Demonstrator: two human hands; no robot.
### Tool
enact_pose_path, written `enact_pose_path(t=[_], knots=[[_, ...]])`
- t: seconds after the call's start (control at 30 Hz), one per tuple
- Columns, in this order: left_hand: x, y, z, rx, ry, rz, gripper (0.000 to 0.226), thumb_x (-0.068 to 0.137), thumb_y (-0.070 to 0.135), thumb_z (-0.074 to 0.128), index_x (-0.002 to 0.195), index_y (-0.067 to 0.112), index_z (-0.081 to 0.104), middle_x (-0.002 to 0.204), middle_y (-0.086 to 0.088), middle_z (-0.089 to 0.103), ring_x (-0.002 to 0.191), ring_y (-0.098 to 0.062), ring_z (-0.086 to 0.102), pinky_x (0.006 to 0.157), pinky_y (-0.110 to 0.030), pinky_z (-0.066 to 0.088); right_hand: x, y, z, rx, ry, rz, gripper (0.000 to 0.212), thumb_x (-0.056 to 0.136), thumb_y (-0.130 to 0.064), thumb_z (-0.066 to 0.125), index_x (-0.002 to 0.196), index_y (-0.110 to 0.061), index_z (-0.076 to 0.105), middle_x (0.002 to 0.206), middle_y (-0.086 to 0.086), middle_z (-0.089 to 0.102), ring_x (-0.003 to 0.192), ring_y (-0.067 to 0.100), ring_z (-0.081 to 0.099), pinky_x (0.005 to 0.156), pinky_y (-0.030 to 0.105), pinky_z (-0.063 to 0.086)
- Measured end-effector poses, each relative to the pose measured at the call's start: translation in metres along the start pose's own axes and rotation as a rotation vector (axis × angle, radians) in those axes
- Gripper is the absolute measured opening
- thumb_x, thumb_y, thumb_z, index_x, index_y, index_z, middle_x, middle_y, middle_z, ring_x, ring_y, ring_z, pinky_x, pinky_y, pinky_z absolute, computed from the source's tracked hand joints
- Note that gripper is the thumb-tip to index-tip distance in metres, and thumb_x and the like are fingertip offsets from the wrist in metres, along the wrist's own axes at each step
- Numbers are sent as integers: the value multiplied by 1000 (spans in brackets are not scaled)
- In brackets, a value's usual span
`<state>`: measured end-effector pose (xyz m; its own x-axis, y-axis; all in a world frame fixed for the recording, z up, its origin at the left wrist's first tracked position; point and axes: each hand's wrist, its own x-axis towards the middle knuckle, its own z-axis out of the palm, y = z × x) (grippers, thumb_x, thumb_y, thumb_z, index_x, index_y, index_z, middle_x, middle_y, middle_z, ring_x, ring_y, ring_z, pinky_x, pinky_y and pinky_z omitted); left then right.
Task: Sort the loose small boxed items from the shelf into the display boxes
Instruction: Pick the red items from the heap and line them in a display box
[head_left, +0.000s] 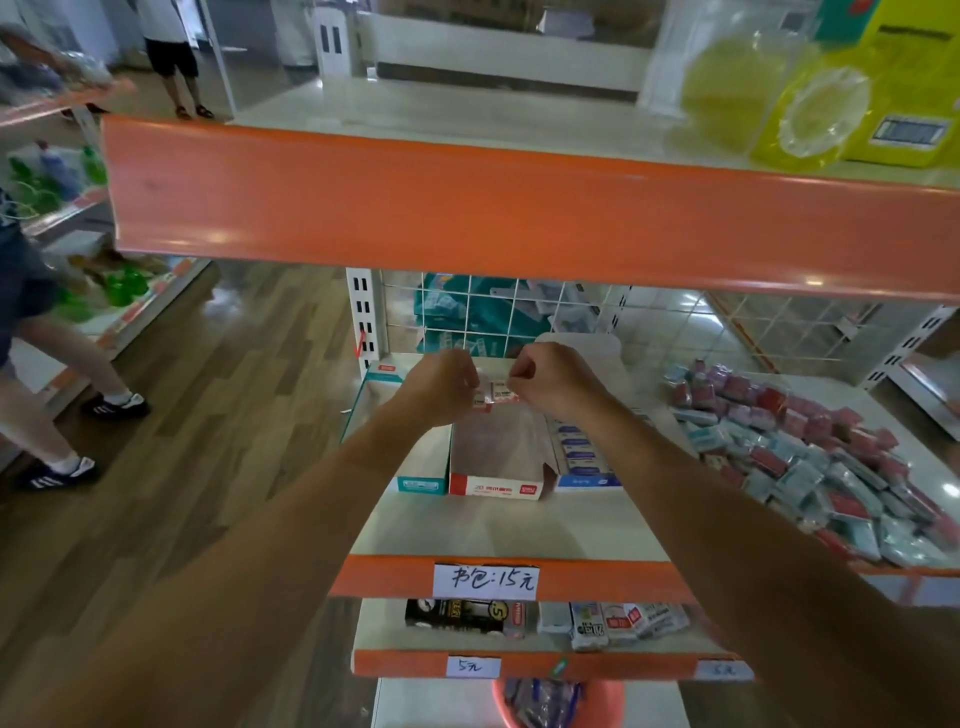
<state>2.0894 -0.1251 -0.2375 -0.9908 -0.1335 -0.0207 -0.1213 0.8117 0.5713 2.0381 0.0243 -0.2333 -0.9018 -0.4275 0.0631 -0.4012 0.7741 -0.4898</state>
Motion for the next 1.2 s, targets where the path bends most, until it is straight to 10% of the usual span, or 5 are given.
enact_pose_path(t=[1.2], knots=[[15,-5,32,439,12,153,33,93,22,59,125,16,54,114,-6,57,106,-22,53,92,-35,47,21,2,16,-660,-119,-52,17,90,-18,61,105,-10,62,85,4,56,80,21,58,73,30,47]])
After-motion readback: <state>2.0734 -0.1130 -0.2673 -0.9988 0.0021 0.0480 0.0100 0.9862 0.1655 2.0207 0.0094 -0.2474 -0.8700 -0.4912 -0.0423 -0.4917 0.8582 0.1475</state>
